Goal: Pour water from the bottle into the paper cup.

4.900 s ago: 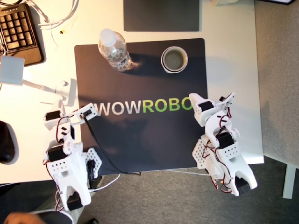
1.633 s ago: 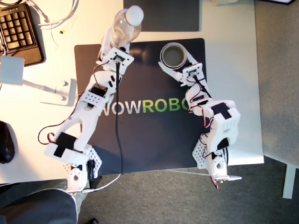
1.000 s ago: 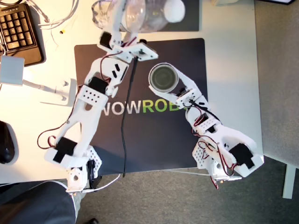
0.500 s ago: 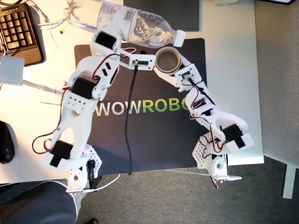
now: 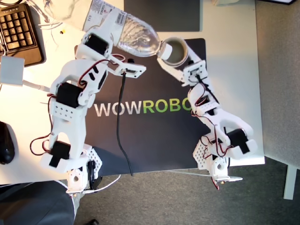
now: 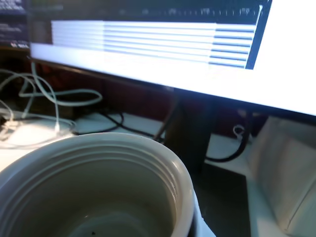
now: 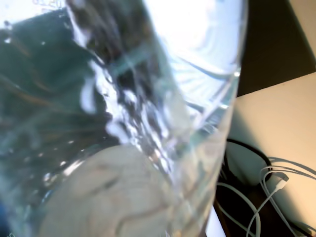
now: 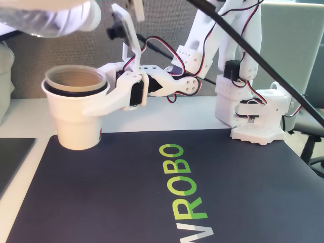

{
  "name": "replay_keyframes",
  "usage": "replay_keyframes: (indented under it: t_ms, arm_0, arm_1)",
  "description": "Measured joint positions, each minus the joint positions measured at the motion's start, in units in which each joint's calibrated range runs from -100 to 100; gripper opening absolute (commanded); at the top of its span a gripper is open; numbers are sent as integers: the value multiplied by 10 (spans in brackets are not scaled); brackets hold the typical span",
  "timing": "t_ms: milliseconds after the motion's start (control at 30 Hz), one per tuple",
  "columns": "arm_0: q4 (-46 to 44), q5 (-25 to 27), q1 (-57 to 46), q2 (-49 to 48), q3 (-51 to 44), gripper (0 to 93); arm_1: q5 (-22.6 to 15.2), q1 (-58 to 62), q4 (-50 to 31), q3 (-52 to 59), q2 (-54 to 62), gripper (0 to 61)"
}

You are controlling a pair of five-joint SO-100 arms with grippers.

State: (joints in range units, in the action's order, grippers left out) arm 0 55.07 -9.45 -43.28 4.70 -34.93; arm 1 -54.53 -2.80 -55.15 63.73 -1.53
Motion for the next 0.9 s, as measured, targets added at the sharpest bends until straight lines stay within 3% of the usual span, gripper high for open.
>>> replay_keyframes:
  t_ms: [233, 433, 633, 900]
  arm_0:
    - [14, -17, 1, 0, 1, 0]
    - [23, -21, 6, 0, 1, 0]
    - [24, -24, 7, 0, 4, 0]
    - [24, -25, 11, 0, 21, 0]
  arm_1:
    - [1, -43, -105, 131, 26, 2]
    - [-10, -101, -149, 135, 28, 2]
    - [-20, -143, -156, 135, 23, 2]
    - [-19, -121, -144, 115, -71, 2]
